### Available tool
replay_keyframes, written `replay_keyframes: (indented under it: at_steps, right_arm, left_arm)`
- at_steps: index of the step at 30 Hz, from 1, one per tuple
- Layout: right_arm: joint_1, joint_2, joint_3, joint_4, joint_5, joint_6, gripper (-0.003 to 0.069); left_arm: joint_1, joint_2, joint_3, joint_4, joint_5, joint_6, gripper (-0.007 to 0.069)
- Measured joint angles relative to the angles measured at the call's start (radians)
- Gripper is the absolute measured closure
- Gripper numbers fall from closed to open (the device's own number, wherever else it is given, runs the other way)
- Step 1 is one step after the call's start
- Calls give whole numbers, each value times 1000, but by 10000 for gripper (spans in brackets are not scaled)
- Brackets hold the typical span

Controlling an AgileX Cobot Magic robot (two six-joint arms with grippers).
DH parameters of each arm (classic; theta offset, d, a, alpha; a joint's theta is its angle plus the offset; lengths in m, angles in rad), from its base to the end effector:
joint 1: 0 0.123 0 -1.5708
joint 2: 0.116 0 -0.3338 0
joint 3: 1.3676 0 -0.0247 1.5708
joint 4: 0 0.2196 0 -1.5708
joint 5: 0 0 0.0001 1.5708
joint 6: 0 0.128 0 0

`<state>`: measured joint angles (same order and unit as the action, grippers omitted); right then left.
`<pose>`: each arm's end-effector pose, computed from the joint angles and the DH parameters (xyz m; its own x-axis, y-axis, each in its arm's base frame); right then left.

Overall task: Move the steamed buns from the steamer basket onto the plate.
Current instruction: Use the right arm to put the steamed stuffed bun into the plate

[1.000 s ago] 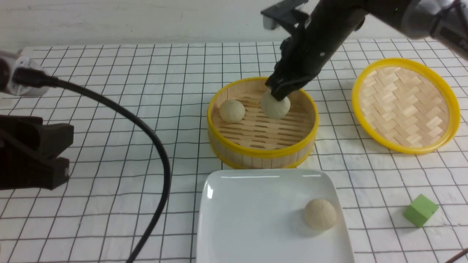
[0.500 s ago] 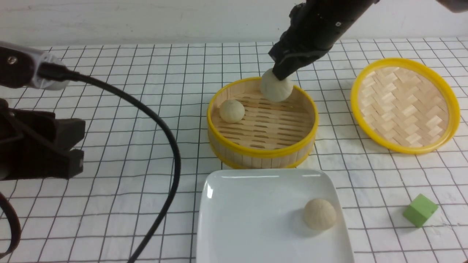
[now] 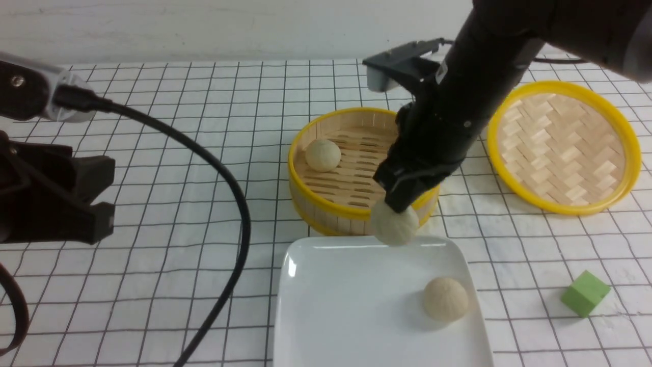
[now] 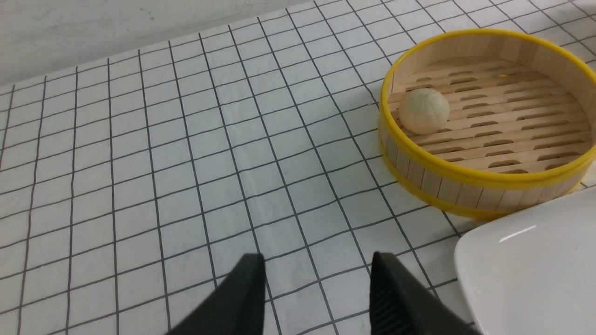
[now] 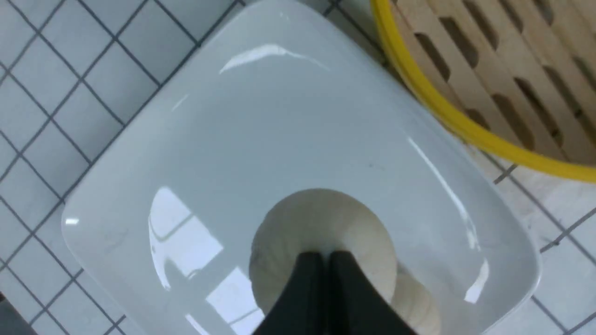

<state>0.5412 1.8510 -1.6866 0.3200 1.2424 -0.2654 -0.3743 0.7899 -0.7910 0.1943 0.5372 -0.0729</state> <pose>0.3077 0.2294 0.3208 -0.7277 -0.6137 -0.3064 -0.6830 0.6893 0.2417 0.1217 -0.0342 0.3753 -0.3687 0.2458 -0.8965 0.3169 0.9399 0.1274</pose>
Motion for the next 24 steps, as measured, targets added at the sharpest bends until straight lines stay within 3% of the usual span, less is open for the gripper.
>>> replay_keyframes:
  at_steps: [13,24]
  right_arm:
    - [13,-1,262,49,-77,-74,645]
    - [13,-1,287,95,-160,-135,645]
  left_arm:
    - [0,0,0,2,-2,0,289]
    - [0,0,0,2,-2,0,289]
